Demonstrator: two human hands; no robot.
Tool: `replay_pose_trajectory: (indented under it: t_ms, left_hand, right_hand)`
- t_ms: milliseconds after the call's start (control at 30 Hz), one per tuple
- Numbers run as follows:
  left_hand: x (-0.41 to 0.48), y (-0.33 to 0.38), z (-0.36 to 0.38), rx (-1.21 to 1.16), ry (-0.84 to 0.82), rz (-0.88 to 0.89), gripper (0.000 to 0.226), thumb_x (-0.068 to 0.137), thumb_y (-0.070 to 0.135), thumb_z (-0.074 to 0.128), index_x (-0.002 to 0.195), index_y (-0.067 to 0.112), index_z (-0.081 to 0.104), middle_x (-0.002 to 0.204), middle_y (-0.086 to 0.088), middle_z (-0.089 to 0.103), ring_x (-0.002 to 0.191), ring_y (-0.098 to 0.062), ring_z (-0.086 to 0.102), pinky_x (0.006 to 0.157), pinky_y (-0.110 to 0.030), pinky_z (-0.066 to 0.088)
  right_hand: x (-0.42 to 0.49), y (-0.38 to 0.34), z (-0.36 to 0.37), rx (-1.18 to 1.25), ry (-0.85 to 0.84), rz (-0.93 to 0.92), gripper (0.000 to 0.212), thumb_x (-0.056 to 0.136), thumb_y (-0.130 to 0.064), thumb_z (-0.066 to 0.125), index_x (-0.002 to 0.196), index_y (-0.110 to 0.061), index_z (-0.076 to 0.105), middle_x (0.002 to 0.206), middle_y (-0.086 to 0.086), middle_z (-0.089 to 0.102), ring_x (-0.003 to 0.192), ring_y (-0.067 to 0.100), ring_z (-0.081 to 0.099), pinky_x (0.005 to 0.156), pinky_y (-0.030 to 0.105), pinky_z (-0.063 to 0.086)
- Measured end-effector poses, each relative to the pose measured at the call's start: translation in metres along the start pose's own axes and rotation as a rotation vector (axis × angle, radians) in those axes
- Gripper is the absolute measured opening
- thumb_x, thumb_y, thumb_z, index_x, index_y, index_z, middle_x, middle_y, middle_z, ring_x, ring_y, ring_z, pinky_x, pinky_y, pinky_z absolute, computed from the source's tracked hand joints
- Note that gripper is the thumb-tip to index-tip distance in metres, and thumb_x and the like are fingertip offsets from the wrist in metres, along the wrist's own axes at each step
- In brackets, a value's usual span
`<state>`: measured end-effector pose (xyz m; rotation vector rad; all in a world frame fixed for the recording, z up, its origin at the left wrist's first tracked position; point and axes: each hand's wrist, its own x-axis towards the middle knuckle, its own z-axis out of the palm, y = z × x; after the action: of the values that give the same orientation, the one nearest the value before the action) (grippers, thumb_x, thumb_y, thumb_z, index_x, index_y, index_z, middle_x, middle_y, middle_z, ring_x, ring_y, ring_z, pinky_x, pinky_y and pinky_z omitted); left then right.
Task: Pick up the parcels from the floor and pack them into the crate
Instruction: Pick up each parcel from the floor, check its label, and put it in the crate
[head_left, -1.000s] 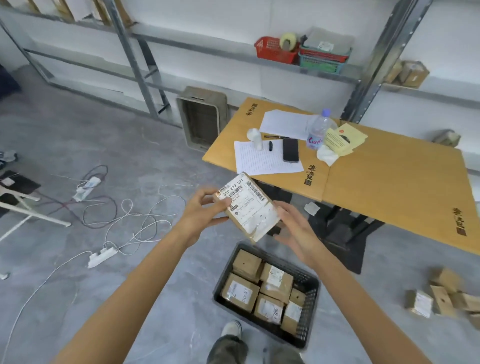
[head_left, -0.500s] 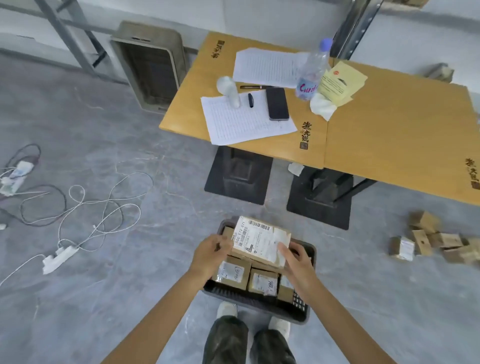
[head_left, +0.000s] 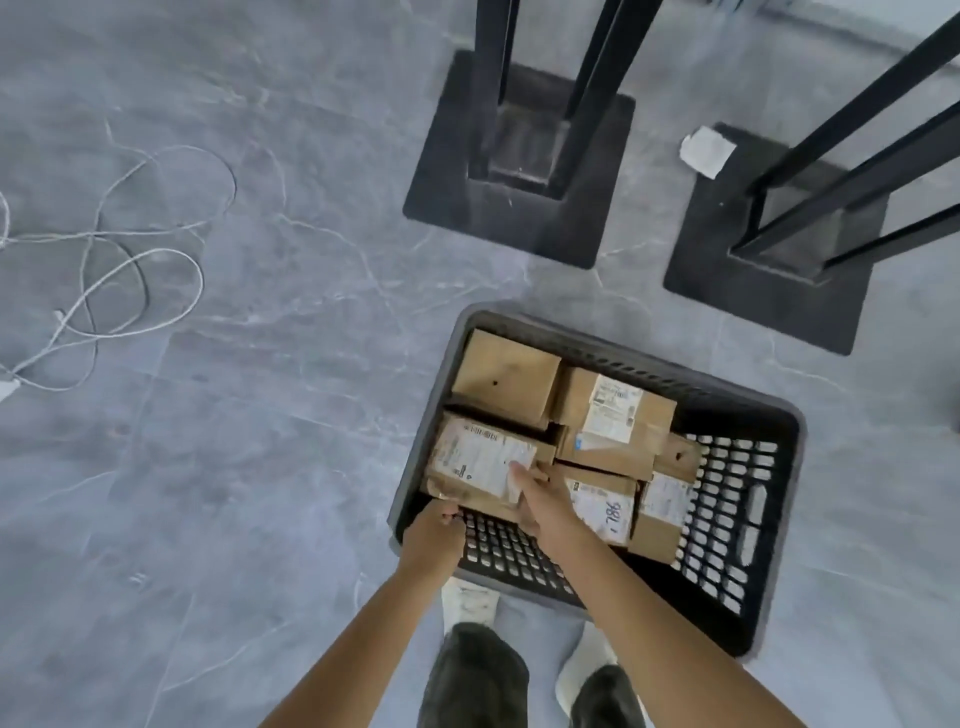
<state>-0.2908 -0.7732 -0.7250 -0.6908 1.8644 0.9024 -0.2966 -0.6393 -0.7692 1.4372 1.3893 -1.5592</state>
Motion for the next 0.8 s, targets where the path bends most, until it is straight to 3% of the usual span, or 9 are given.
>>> replay_pose_trajectory:
  t_ms: [100, 200, 233, 333, 400, 533, 600, 700, 800]
  left_hand:
    - [0.032, -0.018, 0.006, 0.021, 0.019, -0.001, 0.034, 0.094, 0.009, 0.038, 0.123, 0.017, 0.055, 0.085, 0.009, 0.056, 0.071, -0.004, 0.052, 0.064, -0.022, 0.044]
    - [0.044, -0.026, 0.006, 0.039, 0.028, -0.007, 0.030, 0.094, 0.011, 0.041, 0.116, 0.018, 0.059, 0.100, 0.000, 0.063, 0.084, -0.015, 0.059, 0.083, -0.035, 0.051]
    - [0.043, -0.027, 0.005, 0.036, 0.022, -0.008, 0.029, 0.094, 0.012, 0.041, 0.116, 0.017, 0.060, 0.104, -0.003, 0.064, 0.085, -0.016, 0.059, 0.083, -0.035, 0.051]
    - [0.029, -0.020, -0.002, 0.034, 0.013, 0.019, 0.029, 0.095, 0.012, 0.041, 0.119, 0.014, 0.057, 0.113, -0.004, 0.061, 0.085, -0.013, 0.055, 0.063, -0.017, 0.045]
    - [0.012, -0.008, -0.011, 0.042, 0.016, 0.059, 0.029, 0.098, 0.012, 0.038, 0.122, 0.012, 0.055, 0.107, -0.001, 0.059, 0.078, -0.007, 0.052, 0.051, -0.006, 0.036]
    - [-0.040, 0.041, -0.039, 0.033, 0.049, 0.187, 0.028, 0.099, 0.014, 0.036, 0.117, 0.013, 0.057, 0.097, 0.005, 0.061, 0.073, -0.005, 0.058, 0.049, -0.008, 0.042]
    - [-0.078, 0.078, -0.059, 0.017, 0.070, 0.268, 0.025, 0.098, 0.013, 0.037, 0.115, 0.016, 0.055, 0.109, 0.002, 0.059, 0.085, -0.011, 0.060, 0.055, -0.010, 0.043]
    - [-0.148, 0.146, -0.090, -0.033, 0.101, 0.443, 0.021, 0.097, 0.010, 0.042, 0.105, 0.023, 0.056, 0.109, -0.005, 0.065, 0.085, -0.009, 0.060, 0.068, -0.016, 0.049]
    - [-0.230, 0.218, -0.116, -0.027, 0.131, 0.644, 0.021, 0.095, 0.007, 0.045, 0.103, 0.022, 0.058, 0.101, -0.002, 0.066, 0.091, -0.014, 0.062, 0.079, -0.023, 0.049]
  right_hand:
    - [0.047, 0.001, 0.019, 0.039, 0.017, -0.016, 0.041, 0.097, -0.025, 0.052, 0.135, -0.023, 0.038, 0.125, 0.006, 0.057, 0.105, 0.027, 0.057, 0.093, 0.042, 0.046]
    - [0.074, 0.000, 0.025, 0.047, 0.054, -0.011, 0.040, 0.099, -0.024, 0.047, 0.138, -0.023, 0.038, 0.135, 0.008, 0.054, 0.119, 0.028, 0.053, 0.105, 0.047, 0.041]
    - [0.076, 0.000, 0.026, 0.031, 0.053, -0.005, 0.041, 0.099, -0.025, 0.047, 0.139, -0.023, 0.036, 0.138, 0.007, 0.051, 0.123, 0.029, 0.051, 0.107, 0.048, 0.038]
    - [0.059, -0.001, 0.023, -0.072, 0.046, 0.016, 0.059, 0.098, -0.034, 0.047, 0.149, -0.022, 0.020, 0.150, 0.006, 0.035, 0.136, 0.031, 0.035, 0.113, 0.048, 0.030]
    - [0.036, -0.008, 0.014, -0.207, 0.076, -0.016, 0.068, 0.097, -0.042, 0.046, 0.152, -0.020, 0.012, 0.157, 0.008, 0.021, 0.142, 0.032, 0.025, 0.114, 0.049, 0.026]
    - [-0.034, -0.042, -0.017, -0.335, 0.084, -0.183, 0.053, 0.100, -0.034, 0.042, 0.148, -0.017, 0.028, 0.154, 0.007, 0.030, 0.139, 0.026, 0.032, 0.111, 0.039, 0.030]
    - [-0.085, -0.073, -0.035, -0.359, 0.052, -0.268, 0.041, 0.101, -0.032, 0.040, 0.138, -0.016, 0.042, 0.141, 0.004, 0.045, 0.122, 0.021, 0.046, 0.101, 0.032, 0.038]
    - [-0.174, -0.134, -0.060, -0.364, 0.036, -0.389, 0.021, 0.101, -0.025, 0.039, 0.112, -0.018, 0.055, 0.117, 0.005, 0.056, 0.099, 0.014, 0.048, 0.090, 0.030, 0.041]
    - [-0.263, -0.198, -0.087, -0.339, 0.065, -0.517, 0.028, 0.100, -0.026, 0.042, 0.117, -0.012, 0.058, 0.117, 0.008, 0.058, 0.107, 0.021, 0.053, 0.091, 0.031, 0.039]
